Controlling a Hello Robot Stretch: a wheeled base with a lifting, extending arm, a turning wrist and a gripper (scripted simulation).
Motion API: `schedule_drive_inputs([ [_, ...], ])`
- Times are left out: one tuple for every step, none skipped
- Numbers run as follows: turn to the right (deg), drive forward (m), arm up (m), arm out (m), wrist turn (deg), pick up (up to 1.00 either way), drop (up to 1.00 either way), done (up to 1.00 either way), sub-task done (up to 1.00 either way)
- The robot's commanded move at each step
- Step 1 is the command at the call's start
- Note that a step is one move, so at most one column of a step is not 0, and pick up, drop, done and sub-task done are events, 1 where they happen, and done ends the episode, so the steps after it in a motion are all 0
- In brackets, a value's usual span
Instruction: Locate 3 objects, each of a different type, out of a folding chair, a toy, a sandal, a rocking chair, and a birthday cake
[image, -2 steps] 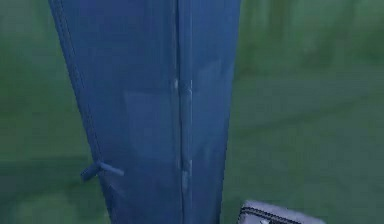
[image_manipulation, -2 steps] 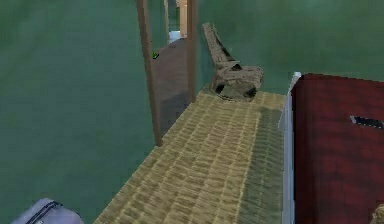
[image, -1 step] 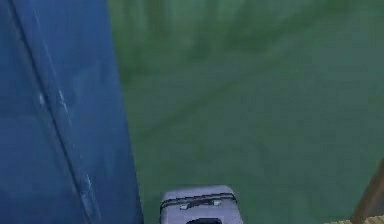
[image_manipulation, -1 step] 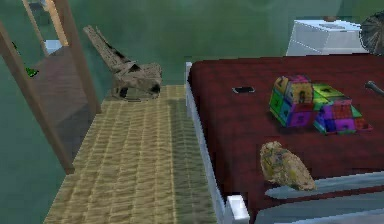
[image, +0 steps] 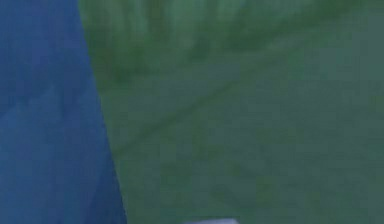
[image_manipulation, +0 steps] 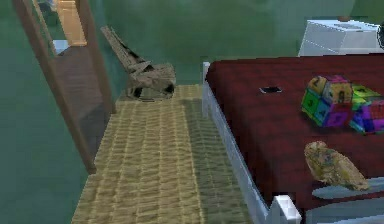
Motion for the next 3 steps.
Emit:
schedule_drive_inputs([
  [45.0, 0.0, 0.0, 0.0, 0.0, 0.0, 0.0, 0.0, 0.0],
  [39.0, 0.0, 0.0, 0.0, 0.0, 0.0, 0.0, 0.0, 0.0],
  [0.0, 1.0, 0.0, 0.0, 0.0, 0.0, 0.0, 0.0, 0.0],
])
